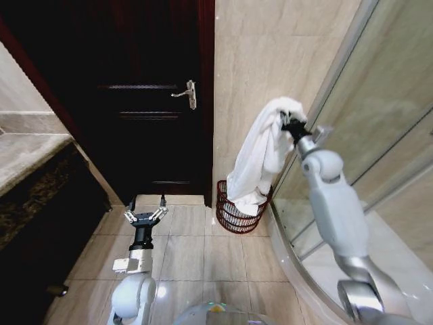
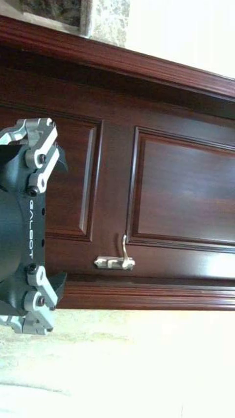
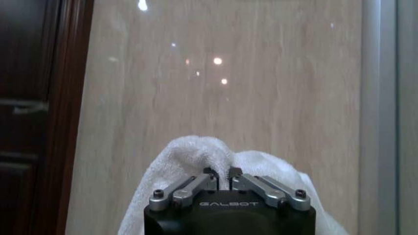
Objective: Discard the used towel into the hamper.
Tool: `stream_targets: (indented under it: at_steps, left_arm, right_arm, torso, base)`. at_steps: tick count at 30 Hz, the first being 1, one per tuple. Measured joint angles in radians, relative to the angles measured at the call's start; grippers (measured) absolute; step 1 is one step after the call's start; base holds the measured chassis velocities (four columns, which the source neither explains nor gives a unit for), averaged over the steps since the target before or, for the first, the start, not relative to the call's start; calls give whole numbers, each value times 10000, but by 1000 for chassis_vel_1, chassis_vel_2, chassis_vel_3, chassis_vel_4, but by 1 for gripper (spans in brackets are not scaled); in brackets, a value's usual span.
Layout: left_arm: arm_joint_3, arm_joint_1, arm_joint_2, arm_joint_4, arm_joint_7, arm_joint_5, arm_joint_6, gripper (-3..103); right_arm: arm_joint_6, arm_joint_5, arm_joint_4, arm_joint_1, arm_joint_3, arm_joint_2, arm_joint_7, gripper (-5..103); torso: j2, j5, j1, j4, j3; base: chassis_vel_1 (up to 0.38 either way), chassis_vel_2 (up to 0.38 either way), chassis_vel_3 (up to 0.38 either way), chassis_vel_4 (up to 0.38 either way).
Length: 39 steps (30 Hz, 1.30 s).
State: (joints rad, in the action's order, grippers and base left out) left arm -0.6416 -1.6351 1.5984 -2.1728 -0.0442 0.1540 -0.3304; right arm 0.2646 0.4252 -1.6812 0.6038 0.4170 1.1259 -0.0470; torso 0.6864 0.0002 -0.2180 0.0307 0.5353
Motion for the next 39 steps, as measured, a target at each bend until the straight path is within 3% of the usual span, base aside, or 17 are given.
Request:
stream_targets:
  at_steps: [12,24,39]
  left_arm:
    - [-33,89,-100,87,0,143,-42,100]
    - [-190,54,-134,274,-41,370,-273,100]
    - [-371,-22,-169,337,-148,546,-311,100]
  right_arm:
    - [-181,-380,530,1563,308,418,-207,7]
    - [182,-878,2219,1458,619,662,-93,7]
    - [651,-1462,3814,1421,563,1553,-738,7]
  torso:
    - [0,0,0,1,0]
    - [0,-3,0,0,0]
    - [0,-3,0,1,0]
  base:
    - [0,0,0,0]
    - [0,0,0,0]
    - [0,0,0,0]
